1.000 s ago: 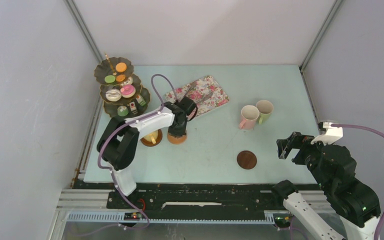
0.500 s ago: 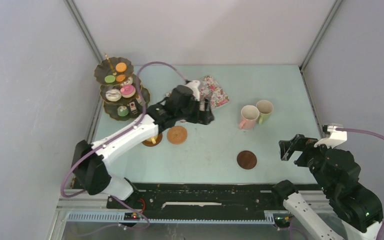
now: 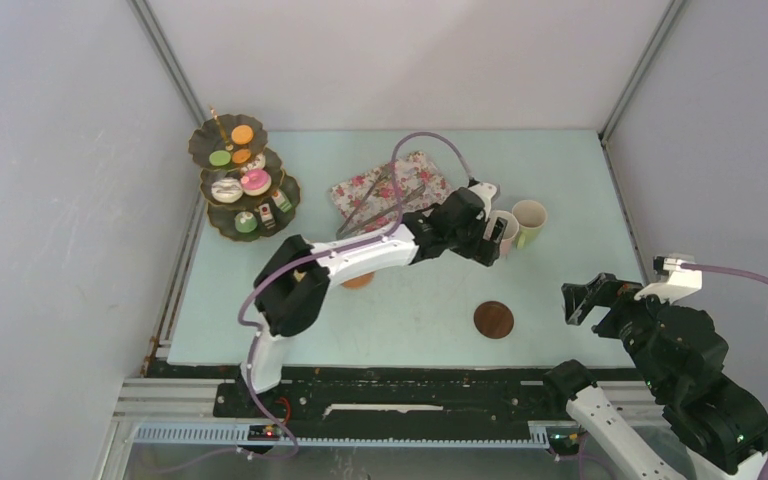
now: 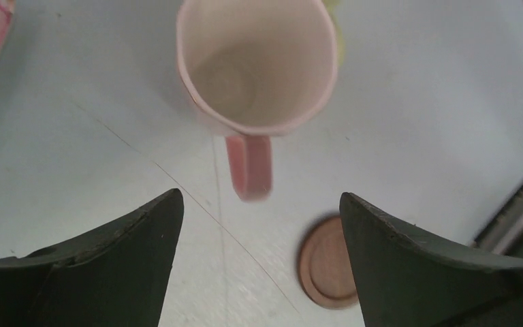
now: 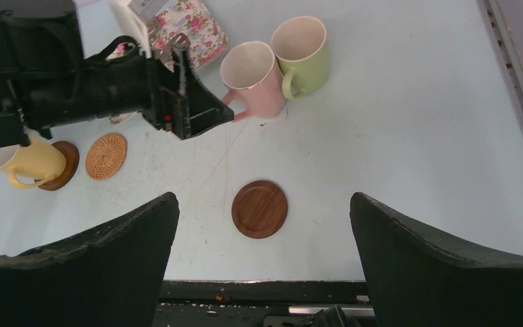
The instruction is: Serve the afternoon tea
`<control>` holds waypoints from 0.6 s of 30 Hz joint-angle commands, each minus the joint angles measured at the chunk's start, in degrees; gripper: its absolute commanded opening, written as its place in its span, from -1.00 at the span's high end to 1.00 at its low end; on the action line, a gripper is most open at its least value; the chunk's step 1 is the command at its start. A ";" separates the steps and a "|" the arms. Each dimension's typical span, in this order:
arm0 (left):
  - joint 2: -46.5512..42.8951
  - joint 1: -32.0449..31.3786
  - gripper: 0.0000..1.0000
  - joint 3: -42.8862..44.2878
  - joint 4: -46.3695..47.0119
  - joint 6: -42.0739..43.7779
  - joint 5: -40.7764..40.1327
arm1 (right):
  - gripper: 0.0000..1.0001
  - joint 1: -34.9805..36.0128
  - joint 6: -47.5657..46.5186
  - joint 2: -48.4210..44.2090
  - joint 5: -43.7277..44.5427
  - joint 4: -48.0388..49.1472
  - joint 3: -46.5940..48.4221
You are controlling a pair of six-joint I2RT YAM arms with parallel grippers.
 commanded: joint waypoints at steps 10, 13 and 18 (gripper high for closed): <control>13.39 -0.24 -0.49 21.19 -10.50 3.27 -3.42 | -0.99 0.76 -1.30 0.21 2.61 1.31 1.55; 14.36 -0.24 -0.58 21.77 -10.98 2.68 -3.23 | -0.99 0.87 -1.55 0.01 2.91 1.23 1.51; 16.65 -0.24 -0.69 23.84 -12.26 1.59 -3.20 | -0.99 1.12 -1.59 0.08 3.18 1.35 1.49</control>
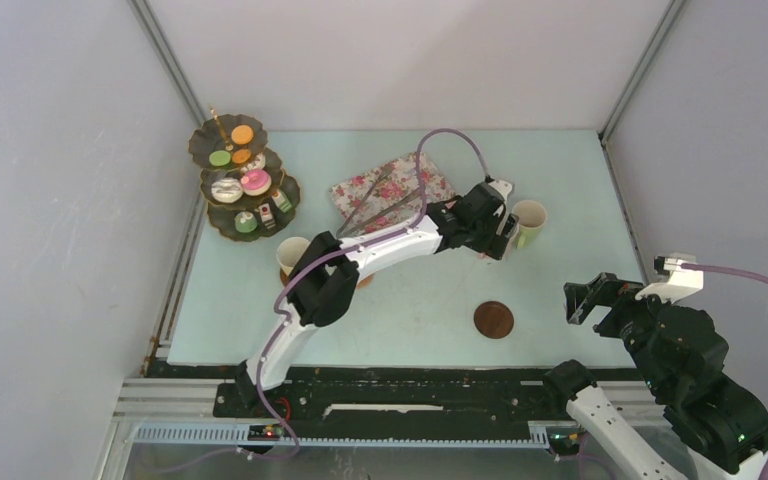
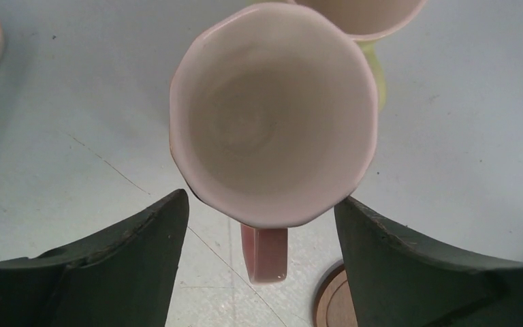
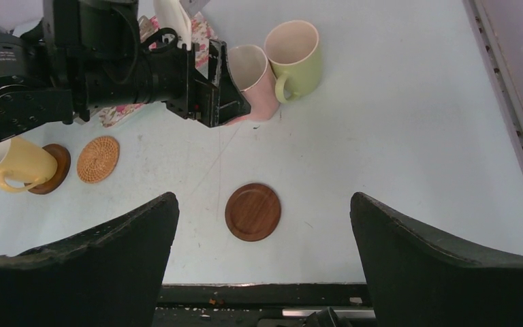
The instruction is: Serve the afternoon tea
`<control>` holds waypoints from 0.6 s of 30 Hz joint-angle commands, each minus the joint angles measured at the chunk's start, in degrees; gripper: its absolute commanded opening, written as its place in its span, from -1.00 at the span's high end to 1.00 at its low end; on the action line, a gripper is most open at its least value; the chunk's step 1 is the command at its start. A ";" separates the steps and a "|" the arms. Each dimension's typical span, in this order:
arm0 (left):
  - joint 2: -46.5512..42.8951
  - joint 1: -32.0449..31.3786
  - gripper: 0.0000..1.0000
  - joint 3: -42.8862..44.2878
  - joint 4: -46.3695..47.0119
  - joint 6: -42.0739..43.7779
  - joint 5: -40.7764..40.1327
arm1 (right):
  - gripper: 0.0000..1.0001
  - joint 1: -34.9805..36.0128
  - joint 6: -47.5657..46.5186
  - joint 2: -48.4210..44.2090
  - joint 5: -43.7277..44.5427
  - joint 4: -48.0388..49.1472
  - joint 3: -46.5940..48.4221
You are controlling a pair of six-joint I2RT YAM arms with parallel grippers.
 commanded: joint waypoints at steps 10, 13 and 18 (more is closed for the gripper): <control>4.56 -0.05 0.43 11.02 -11.46 0.58 -5.97 | -1.00 0.85 -0.87 0.31 0.69 1.80 1.49; 2.11 -0.04 0.64 10.89 -14.24 1.90 -8.98 | -0.99 0.90 -0.91 0.25 0.35 2.00 1.51; -6.56 0.36 1.00 5.21 -17.41 3.17 -14.77 | -0.99 0.93 -0.76 0.29 -0.25 1.67 1.48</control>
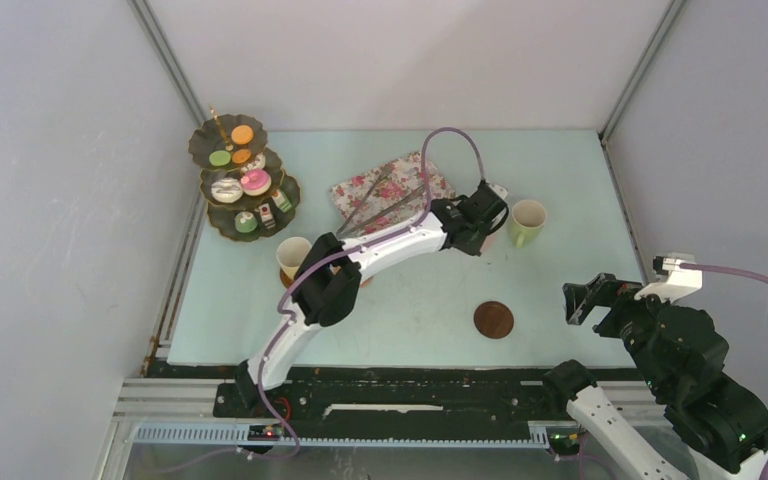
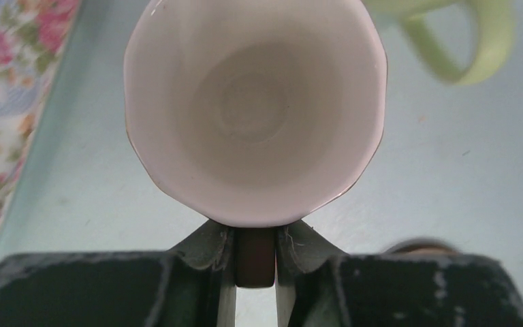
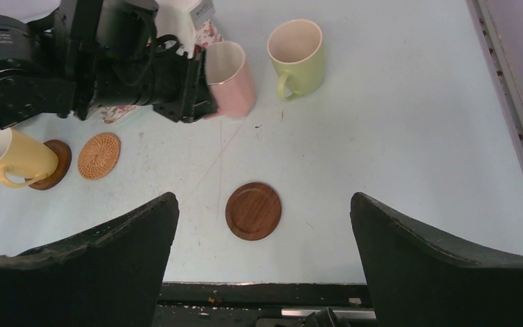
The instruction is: Serve the afternoon tea
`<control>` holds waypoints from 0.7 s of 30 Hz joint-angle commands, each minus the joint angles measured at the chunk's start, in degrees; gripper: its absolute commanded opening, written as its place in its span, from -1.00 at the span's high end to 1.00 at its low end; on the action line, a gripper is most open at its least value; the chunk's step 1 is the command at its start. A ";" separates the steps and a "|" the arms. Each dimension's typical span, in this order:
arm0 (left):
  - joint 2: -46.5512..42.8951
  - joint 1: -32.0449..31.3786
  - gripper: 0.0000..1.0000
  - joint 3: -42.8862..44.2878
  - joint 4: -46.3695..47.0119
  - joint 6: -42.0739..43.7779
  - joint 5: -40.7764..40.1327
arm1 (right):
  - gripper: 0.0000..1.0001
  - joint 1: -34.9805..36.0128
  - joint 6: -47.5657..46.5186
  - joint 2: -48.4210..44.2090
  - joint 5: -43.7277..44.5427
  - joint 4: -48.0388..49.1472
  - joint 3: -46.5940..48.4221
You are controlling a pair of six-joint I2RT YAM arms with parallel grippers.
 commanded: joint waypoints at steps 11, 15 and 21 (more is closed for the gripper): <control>-43.81 2.24 1.00 -40.43 -2.01 -4.87 -23.86 | -0.99 0.49 -0.21 2.04 -2.21 2.19 1.44; -55.32 4.58 1.00 -53.73 1.23 -10.68 -25.36 | -0.99 0.55 -0.05 2.59 -2.99 2.41 1.44; -67.36 7.31 1.00 -69.34 16.19 -12.40 -25.29 | -0.99 0.55 0.44 2.89 -4.00 2.70 1.12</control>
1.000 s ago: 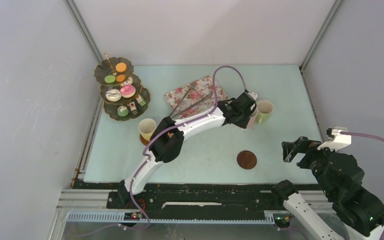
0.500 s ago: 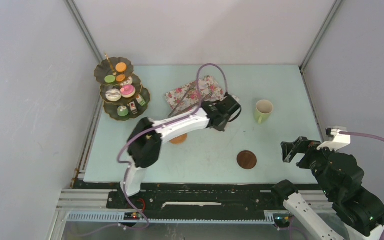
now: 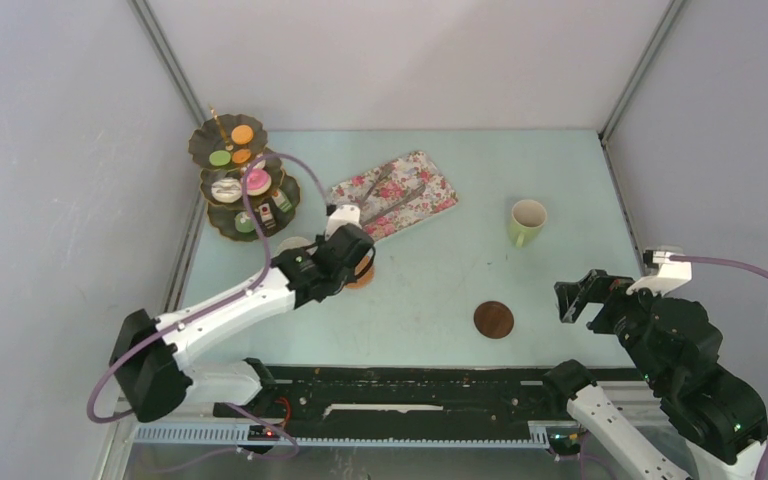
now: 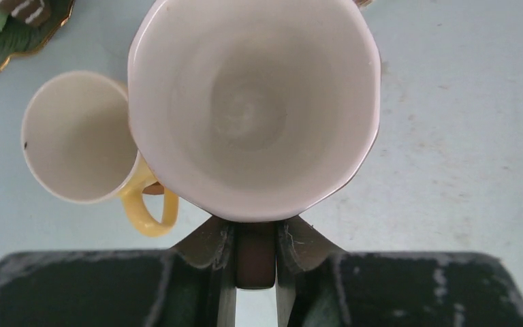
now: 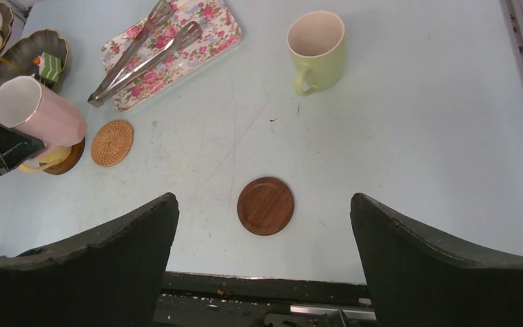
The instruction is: Serve the afternoon tea
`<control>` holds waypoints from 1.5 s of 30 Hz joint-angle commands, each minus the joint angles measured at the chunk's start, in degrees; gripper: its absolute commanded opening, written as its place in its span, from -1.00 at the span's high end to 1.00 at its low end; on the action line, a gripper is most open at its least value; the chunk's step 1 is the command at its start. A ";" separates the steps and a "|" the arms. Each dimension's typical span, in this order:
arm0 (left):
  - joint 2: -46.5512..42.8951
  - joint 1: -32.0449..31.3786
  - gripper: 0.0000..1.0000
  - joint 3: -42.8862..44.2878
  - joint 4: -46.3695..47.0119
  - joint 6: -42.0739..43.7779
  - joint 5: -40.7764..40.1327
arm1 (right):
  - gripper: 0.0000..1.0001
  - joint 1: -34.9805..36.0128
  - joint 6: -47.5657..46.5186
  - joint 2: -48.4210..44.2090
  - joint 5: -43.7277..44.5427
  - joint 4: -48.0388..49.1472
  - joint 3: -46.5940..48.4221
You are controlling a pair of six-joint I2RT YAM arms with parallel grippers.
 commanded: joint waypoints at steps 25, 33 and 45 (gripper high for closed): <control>6.78 4.11 0.99 -6.89 21.19 -4.39 2.74 | -0.98 0.35 1.90 1.18 -0.21 1.23 1.10; 4.17 4.02 0.64 -9.16 18.25 -6.60 1.50 | -0.99 0.36 0.84 1.87 -0.99 1.10 0.37; -3.96 2.75 -0.26 -9.64 14.85 -7.71 1.65 | -0.99 0.32 0.51 5.88 -7.56 1.56 -2.75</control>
